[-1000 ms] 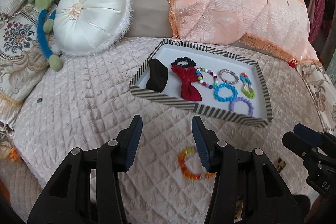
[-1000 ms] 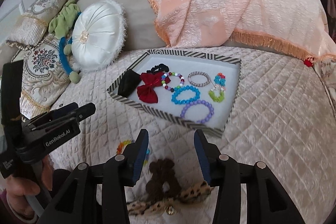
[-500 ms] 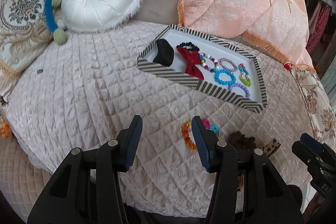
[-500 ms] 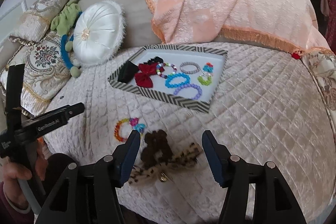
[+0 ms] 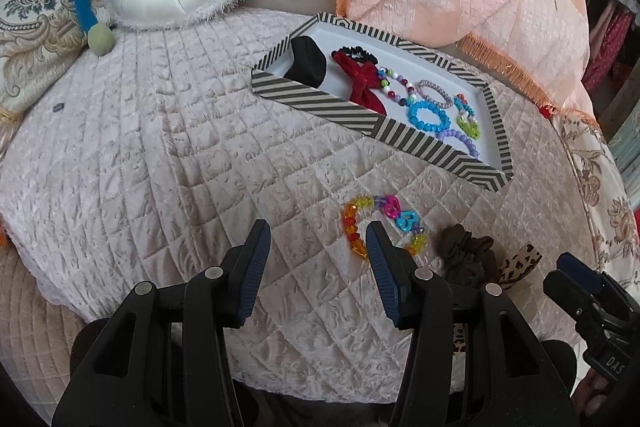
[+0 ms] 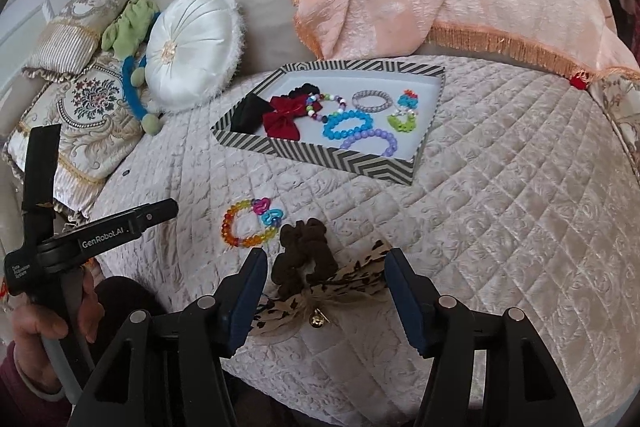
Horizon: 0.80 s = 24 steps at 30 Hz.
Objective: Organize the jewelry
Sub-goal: 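Move both grippers back to the orange bracelet and brown scrunchie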
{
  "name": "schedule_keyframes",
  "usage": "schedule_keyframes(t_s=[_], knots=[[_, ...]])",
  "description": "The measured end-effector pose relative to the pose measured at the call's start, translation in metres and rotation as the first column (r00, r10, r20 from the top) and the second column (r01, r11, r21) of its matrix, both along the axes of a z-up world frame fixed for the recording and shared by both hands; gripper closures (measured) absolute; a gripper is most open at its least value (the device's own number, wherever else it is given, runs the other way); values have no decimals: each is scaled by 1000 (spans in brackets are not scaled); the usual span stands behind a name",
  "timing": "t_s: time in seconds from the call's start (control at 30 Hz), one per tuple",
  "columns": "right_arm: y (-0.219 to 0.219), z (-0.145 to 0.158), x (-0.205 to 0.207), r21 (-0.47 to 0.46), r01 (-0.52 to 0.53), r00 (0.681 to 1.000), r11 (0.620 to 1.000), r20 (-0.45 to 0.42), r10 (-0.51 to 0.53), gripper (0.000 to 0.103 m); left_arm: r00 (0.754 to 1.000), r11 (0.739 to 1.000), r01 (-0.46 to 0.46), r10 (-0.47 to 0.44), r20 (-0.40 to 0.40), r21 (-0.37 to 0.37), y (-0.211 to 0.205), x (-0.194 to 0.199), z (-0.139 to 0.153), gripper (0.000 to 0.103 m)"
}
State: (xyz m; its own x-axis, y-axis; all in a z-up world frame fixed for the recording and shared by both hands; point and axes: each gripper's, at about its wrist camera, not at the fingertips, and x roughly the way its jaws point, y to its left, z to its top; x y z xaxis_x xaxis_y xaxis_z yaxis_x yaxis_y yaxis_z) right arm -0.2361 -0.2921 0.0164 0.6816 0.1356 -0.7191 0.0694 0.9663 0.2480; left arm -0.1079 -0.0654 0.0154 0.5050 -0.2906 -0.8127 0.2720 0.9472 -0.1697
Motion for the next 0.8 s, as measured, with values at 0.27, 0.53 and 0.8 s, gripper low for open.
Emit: schedule_keyframes(t_s=[0.27,0.53,0.8], knots=[[8,-8,9,-4,-29,999,1000,-23,29,44,1000,1000,8,-8,-24,5,-6,4,-11,49],[17,-16,19,-15,-67,997,998,-44,67,44,999,1000,19,-19,-45,17,-12,9,-21,49],[24,-28,34,-30,-112,991,993,-81,109,43,995,998,57,-56,-85,5,-24,25,-32,48]])
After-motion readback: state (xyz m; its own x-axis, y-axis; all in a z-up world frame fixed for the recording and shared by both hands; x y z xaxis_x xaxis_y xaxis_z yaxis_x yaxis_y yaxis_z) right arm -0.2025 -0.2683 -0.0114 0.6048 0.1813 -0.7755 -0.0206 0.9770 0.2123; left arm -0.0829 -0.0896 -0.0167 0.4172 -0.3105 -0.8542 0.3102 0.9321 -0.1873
